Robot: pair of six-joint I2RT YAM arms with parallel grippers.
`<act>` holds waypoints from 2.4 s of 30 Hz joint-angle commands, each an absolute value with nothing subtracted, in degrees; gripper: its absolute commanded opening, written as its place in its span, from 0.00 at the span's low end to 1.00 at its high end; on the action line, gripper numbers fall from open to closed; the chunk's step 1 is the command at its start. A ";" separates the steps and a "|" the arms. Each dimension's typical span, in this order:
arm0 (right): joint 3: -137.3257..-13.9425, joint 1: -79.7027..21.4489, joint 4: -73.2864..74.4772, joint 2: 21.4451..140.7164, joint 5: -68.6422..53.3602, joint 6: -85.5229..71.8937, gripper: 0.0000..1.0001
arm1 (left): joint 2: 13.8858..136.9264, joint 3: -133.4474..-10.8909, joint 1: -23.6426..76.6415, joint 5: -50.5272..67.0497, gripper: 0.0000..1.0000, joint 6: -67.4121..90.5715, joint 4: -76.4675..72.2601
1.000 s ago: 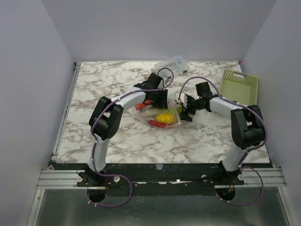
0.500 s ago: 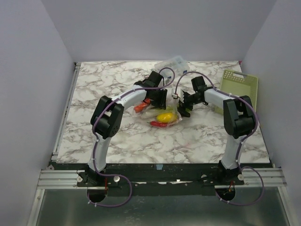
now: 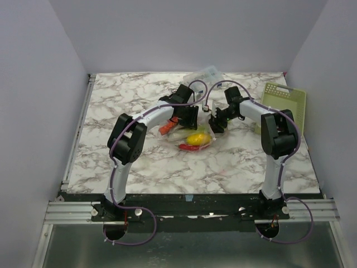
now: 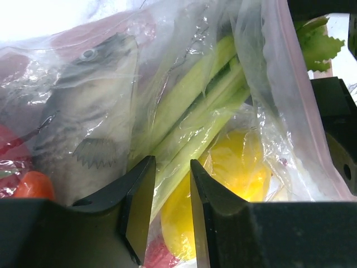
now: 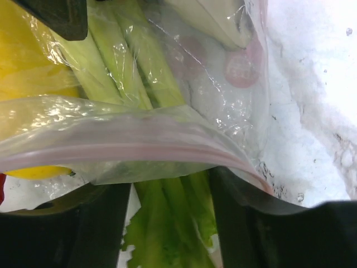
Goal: Open the zip-top bag and remove the fake food
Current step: Pick up the fake vegetable from the zipper food storage bag.
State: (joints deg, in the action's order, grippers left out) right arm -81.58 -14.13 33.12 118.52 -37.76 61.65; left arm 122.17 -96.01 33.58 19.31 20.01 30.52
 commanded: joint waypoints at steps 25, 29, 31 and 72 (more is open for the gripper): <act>-70.92 -15.21 41.66 101.96 -34.79 37.24 0.04 | 74.08 -49.98 42.29 7.17 0.99 32.52 -5.30; -70.24 -15.62 41.61 99.43 -35.40 32.66 0.04 | 71.25 -45.94 49.98 -2.61 0.99 35.70 -7.74; -69.76 -15.99 41.36 98.30 -35.66 30.26 0.04 | 70.85 -45.20 53.28 -8.78 0.99 38.23 -7.67; -71.61 -19.42 41.74 95.39 -47.37 2.74 0.04 | 92.18 -52.09 63.37 -33.94 0.82 54.58 11.94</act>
